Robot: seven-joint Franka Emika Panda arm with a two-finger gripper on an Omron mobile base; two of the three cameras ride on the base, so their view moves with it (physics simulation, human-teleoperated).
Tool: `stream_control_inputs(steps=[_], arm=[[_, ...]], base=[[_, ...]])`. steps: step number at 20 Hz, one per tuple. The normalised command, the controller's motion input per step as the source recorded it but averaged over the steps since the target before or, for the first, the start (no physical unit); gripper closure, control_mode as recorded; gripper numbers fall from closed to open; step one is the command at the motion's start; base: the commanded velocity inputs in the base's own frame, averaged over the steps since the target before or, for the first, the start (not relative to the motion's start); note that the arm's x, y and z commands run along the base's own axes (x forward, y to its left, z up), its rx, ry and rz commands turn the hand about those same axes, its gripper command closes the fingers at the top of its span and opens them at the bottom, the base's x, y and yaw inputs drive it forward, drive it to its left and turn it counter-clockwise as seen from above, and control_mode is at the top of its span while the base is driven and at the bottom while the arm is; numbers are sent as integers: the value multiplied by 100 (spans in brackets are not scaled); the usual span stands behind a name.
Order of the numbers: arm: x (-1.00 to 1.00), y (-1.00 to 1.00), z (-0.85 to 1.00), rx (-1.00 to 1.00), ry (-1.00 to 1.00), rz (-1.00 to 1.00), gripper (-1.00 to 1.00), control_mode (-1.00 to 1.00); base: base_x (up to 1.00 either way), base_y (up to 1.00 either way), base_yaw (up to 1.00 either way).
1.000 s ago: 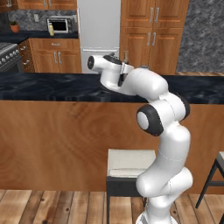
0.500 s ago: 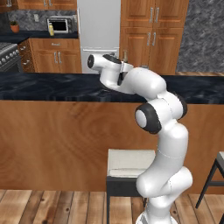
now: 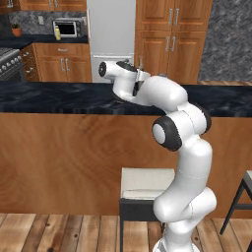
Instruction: There is a wine glass and glass cup on the dining counter. Place the wine bottle next to the wine glass and the juice bottle next to the glass cup.
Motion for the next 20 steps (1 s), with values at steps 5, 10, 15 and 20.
stream_control_inputs(steps=[5, 10, 15, 20], arm=[[0, -7, -26, 0, 0, 0, 100, -100], [-1, -8, -27, 0, 0, 1, 100, -100], [0, -3, -27, 0, 0, 0, 100, -100], [0, 0, -24, 0, 0, 0, 100, -100]], base=[[0, 0, 0], [0, 0, 0], [0, 0, 0], [0, 0, 0]])
